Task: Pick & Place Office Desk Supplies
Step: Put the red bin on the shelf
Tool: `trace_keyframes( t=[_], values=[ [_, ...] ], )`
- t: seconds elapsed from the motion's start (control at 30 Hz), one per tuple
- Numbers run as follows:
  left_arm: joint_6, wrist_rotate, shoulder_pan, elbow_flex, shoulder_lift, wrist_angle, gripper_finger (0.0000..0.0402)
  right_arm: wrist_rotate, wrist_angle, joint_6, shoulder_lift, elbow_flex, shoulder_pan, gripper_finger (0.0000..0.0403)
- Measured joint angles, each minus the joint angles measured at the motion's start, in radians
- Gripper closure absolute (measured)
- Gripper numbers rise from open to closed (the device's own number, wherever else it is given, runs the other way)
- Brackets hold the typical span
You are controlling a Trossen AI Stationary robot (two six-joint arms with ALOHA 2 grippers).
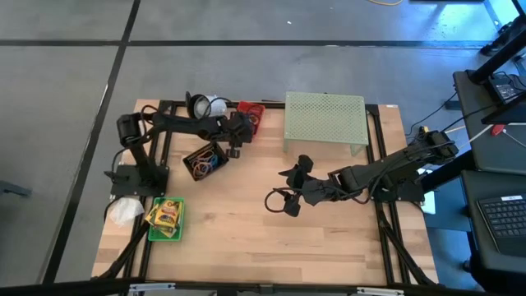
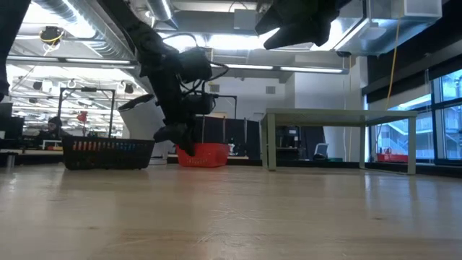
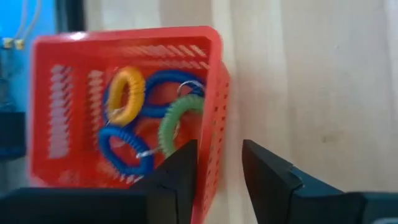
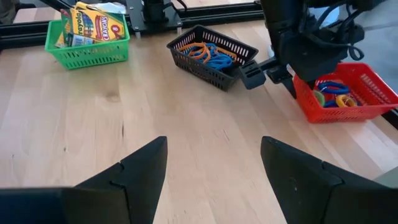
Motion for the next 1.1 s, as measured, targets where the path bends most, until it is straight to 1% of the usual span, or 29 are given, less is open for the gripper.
trace_keyframes(
  t=[0.1, 0.27, 0.33, 0.57, 0.73, 0.87, 0.93, 1.1],
  values=[
    [0.001, 0.021, 0.007, 0.000, 0.015, -0.003, 0.0307, 0.000, 0.000, 0.000, 0.000, 0.000, 0.000, 0.0143],
    [0.003, -0.015, 0.006, 0.000, 0.020, 0.001, 0.0380, 0.000, 0.000, 0.000, 0.000, 0.000, 0.000, 0.0143],
    [0.003, -0.016, 0.003, 0.000, 0.019, 0.000, 0.0394, 0.000, -0.002, 0.000, 0.000, 0.000, 0.000, 0.0143],
    [0.006, -0.021, -0.051, 0.011, -0.020, -0.021, 0.0399, 0.000, -0.003, 0.000, 0.000, 0.000, 0.000, 0.0142],
    [-0.034, -0.022, -0.108, 0.080, -0.082, -0.147, 0.0400, 0.000, -0.008, 0.004, -0.013, 0.000, 0.007, 0.0142],
    [-0.124, -0.018, -0.156, 0.163, -0.131, -0.260, 0.0400, -0.001, -0.009, -0.001, -0.047, 0.000, 0.022, 0.0142],
    [-0.187, 0.001, -0.183, 0.208, -0.151, -0.301, 0.0400, -0.004, -0.009, -0.047, -0.059, 0.000, 0.034, 0.0142],
    [-0.328, 0.118, -0.280, 0.277, -0.165, -0.324, 0.0400, -0.091, 0.015, -0.302, -0.056, 0.000, 0.068, 0.0143]
  ],
)
